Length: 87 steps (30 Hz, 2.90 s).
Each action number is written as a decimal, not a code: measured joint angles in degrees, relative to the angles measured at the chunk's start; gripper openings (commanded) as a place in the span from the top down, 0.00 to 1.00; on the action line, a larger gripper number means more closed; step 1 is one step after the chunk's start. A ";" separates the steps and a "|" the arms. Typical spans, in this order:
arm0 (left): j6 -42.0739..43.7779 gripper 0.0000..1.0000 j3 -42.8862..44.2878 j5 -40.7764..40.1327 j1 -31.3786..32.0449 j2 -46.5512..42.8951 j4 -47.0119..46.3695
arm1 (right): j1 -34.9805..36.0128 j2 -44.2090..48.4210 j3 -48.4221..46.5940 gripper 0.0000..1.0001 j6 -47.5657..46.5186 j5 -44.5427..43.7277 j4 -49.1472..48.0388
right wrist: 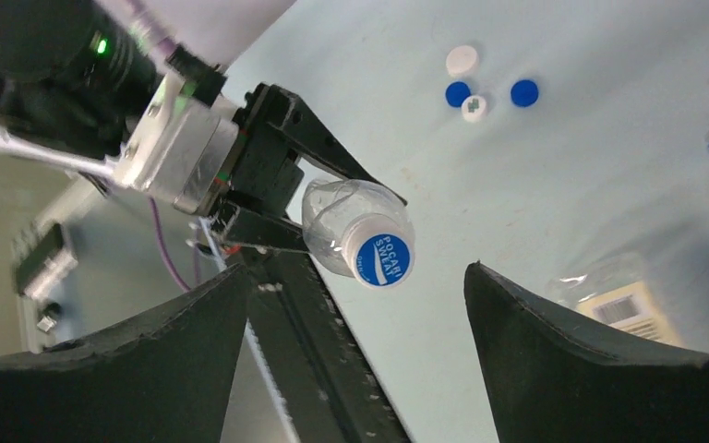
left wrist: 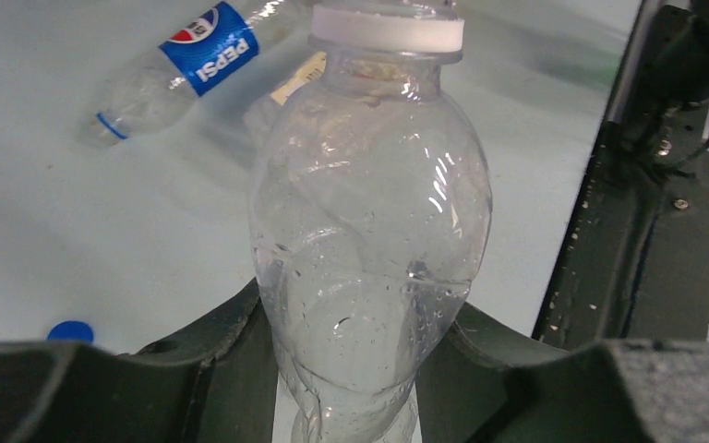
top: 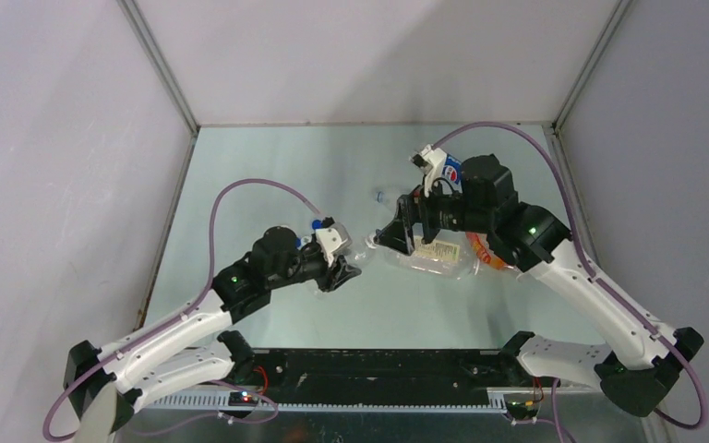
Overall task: Screw on the bottle caps
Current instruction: Screw the bottle cap onto the plastic bottle.
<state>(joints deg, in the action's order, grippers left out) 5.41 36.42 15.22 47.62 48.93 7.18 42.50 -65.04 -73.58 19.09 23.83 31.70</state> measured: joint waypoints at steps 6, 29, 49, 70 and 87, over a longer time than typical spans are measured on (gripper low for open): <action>-0.85 1.00 0.02 7.98 -0.55 1.86 0.00 | -1.36 2.43 -0.02 0.25 -18.60 7.54 2.38; -1.18 1.00 3.87 19.61 -0.85 3.32 0.28 | -2.36 1.22 -0.02 0.57 -39.17 23.47 7.74; 0.09 1.00 5.77 19.41 -0.87 4.33 6.05 | -1.90 -1.99 -1.22 0.88 -40.41 23.19 11.63; 5.51 1.00 4.70 -2.75 0.48 0.13 7.17 | 0.50 -7.48 -2.89 0.72 8.70 0.98 4.66; 6.64 1.00 4.55 -1.75 -0.76 -0.76 5.51 | 1.84 -6.27 -9.16 0.25 3.06 -4.61 11.26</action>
<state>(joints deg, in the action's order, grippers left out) 12.05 40.97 13.47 46.85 48.16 12.69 44.34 -71.31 -82.74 22.15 19.22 42.96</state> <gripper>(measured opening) 0.490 0.763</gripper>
